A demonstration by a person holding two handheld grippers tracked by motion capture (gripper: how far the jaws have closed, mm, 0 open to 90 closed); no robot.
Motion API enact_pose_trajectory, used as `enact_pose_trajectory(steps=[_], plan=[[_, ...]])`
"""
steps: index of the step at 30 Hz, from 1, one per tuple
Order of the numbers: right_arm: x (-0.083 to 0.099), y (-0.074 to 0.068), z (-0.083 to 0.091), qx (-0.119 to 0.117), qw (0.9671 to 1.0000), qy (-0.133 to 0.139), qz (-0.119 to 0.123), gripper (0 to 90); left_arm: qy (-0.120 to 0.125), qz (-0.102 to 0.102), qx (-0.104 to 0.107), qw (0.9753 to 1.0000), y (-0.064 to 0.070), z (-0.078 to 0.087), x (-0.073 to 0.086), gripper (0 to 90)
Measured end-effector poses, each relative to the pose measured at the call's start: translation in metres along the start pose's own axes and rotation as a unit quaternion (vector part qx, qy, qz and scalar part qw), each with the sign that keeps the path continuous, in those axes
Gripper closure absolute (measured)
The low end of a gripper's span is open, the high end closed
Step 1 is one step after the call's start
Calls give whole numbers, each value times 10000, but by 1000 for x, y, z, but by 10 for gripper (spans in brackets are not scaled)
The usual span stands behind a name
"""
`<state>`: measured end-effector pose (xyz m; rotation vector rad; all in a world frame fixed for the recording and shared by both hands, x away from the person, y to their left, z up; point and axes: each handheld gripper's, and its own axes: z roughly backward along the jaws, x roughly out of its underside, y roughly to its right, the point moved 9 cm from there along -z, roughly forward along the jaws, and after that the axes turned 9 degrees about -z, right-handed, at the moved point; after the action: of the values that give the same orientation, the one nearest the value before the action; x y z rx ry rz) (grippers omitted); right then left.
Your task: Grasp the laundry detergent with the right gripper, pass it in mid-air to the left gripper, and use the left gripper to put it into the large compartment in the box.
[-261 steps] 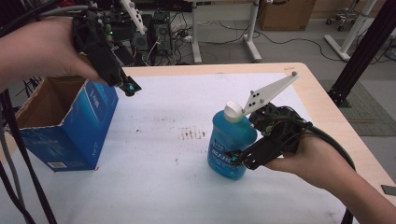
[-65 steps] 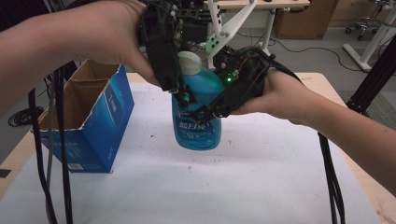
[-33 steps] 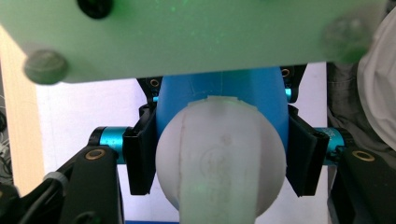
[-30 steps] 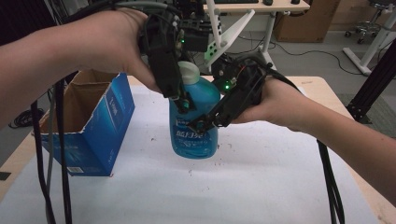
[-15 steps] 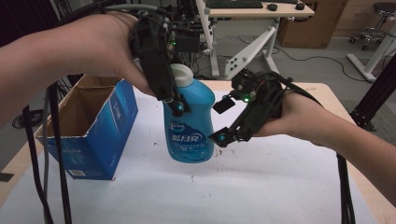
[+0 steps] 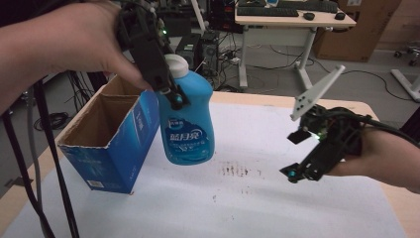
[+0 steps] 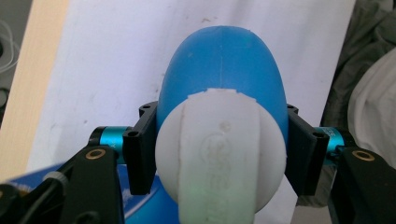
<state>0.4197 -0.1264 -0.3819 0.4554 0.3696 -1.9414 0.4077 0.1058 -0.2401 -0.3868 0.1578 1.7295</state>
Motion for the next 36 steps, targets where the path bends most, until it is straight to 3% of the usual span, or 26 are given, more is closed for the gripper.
enact_pose_trajectory(steps=[8,13,18,28,29,30,31,32,33,34,35,36], plan=[[27,21,12,279,9990,-172,-309,127,79,657,-344,9972,-15,33,28,382],[34,29,18,350,9985,-137,-394,128,81,1109,-617,9919,-26,51,50,382],[35,35,22,371,9983,-51,-443,128,82,1567,-886,9836,-34,67,73,382],[37,41,24,414,9979,-2,-489,127,-1,2394,-1272,9626,-46,86,113,383],[37,42,24,413,9979,13,-506,128,-29,2452,-1292,9608,-46,86,116,383],[36,42,25,412,9980,27,-487,128,-29,2452,-1292,9608,-46,86,116,383],[36,43,26,423,9979,38,-498,128,-75,2550,-1321,9579,-47,86,120,383],[36,43,26,423,9979,38,-498,128,-75,2550,-1321,9579,-47,86,120,383],[36,44,27,447,9978,49,-495,127,-113,2636,-1330,9553,-48,87,124,383],[36,44,27,447,9978,49,-495,127,-113,2636,-1330,9553,-48,87,124,383],[36,45,28,452,9977,58,-504,127,-152,2727,-1371,9522,-49,86,127,383],[36,45,28,450,9977,63,-505,128,-194,2739,-1377,9517,-49,86,128,383]])
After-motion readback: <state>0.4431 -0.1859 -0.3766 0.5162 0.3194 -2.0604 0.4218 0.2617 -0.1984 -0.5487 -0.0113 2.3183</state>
